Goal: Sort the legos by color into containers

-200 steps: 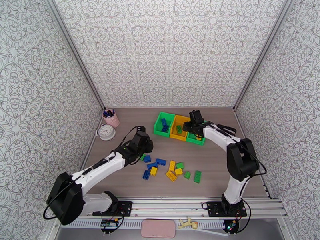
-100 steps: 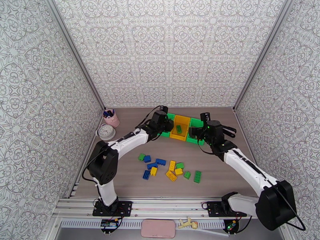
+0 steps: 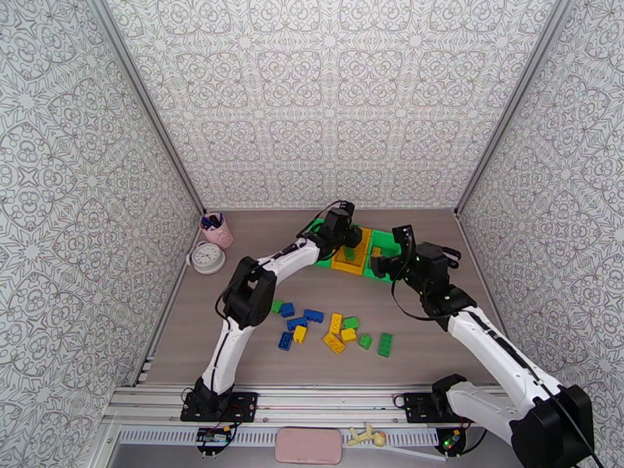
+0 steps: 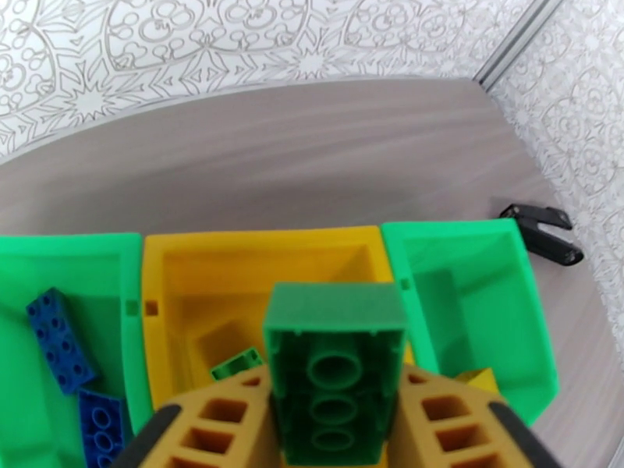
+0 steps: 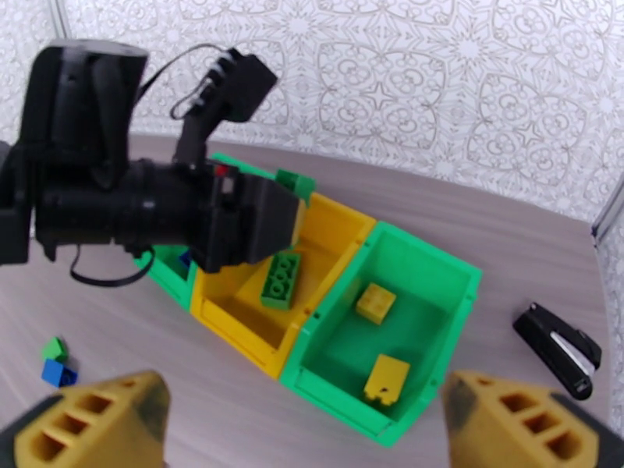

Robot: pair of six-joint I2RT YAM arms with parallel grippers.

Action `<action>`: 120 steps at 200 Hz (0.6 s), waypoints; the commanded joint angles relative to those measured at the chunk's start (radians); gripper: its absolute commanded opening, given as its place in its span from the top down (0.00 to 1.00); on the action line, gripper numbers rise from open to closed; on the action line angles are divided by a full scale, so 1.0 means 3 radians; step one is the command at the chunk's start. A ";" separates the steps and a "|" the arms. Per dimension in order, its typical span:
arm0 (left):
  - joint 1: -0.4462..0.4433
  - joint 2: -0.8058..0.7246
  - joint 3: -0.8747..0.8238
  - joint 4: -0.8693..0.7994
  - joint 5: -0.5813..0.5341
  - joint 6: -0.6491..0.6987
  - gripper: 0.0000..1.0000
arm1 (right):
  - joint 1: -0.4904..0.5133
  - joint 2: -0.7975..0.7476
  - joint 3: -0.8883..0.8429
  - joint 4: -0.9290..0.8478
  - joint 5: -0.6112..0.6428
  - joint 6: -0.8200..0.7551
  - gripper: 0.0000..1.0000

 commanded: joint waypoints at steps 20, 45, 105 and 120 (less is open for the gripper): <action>-0.0030 -0.0149 0.0054 0.0010 0.0097 0.0279 0.29 | -0.0006 -0.0101 -0.0089 0.0015 0.0011 -0.0091 0.04; 0.0007 -0.0491 -0.0260 0.0095 0.0113 0.0357 0.09 | -0.0007 -0.0101 -0.0032 -0.0065 -0.0119 -0.0214 0.04; 0.0195 -0.1552 -0.1502 0.0552 0.0157 0.0145 0.00 | 0.0021 0.0120 0.0372 -0.0906 -0.1047 -0.1127 0.02; 0.0283 -0.1822 -0.1832 0.0605 0.0170 0.0068 0.00 | 0.0073 0.0239 0.0557 -0.1300 -0.1124 -0.1433 0.02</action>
